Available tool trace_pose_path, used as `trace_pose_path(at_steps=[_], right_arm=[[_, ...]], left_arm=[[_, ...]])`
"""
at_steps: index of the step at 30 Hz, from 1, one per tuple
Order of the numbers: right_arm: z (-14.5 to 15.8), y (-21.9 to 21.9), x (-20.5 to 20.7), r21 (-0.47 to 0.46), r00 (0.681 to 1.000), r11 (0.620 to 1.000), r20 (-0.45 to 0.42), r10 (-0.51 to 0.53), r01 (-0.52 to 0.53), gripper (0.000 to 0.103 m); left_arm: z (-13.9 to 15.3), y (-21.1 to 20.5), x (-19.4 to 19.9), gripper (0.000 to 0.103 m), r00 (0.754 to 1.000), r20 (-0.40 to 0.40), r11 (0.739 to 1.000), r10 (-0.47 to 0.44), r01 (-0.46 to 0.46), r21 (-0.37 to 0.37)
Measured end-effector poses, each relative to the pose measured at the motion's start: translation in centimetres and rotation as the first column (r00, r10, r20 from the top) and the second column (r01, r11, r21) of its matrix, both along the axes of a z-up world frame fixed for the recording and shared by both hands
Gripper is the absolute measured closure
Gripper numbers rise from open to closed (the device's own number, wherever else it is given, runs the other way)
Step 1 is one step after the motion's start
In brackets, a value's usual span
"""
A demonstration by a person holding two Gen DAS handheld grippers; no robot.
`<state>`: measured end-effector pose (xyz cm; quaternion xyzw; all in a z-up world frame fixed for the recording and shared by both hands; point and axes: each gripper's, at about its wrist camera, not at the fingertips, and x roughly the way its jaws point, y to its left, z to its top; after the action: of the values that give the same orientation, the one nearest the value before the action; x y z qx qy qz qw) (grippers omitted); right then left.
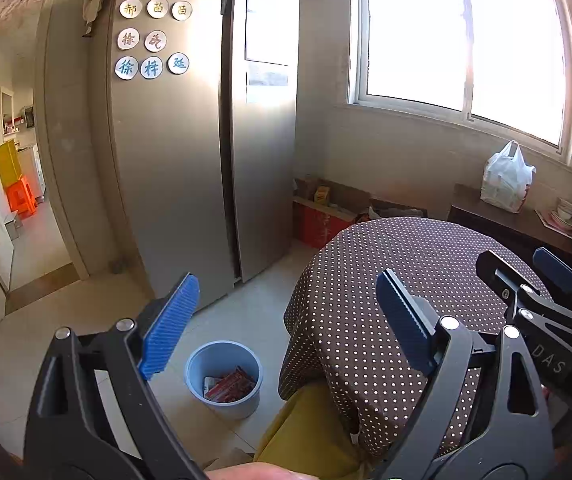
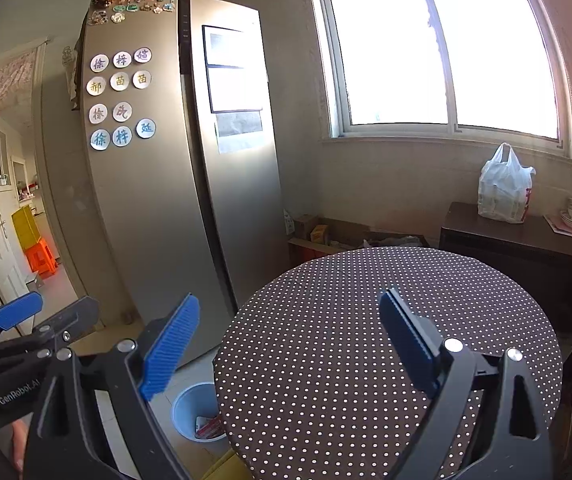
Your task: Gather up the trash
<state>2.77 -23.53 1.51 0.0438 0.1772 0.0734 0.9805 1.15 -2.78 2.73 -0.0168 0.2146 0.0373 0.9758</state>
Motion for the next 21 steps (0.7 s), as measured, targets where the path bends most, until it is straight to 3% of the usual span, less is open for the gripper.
trace_pose_path(at_steps=[21], right_arm=[[0.03, 0.5, -0.25, -0.003, 1.0, 1.0, -0.013, 0.015, -0.015, 0.013]], left_arm=[[-0.3, 0.03, -0.19, 0.012, 1.0, 0.004, 1.0, 0.011, -0.011, 0.006]])
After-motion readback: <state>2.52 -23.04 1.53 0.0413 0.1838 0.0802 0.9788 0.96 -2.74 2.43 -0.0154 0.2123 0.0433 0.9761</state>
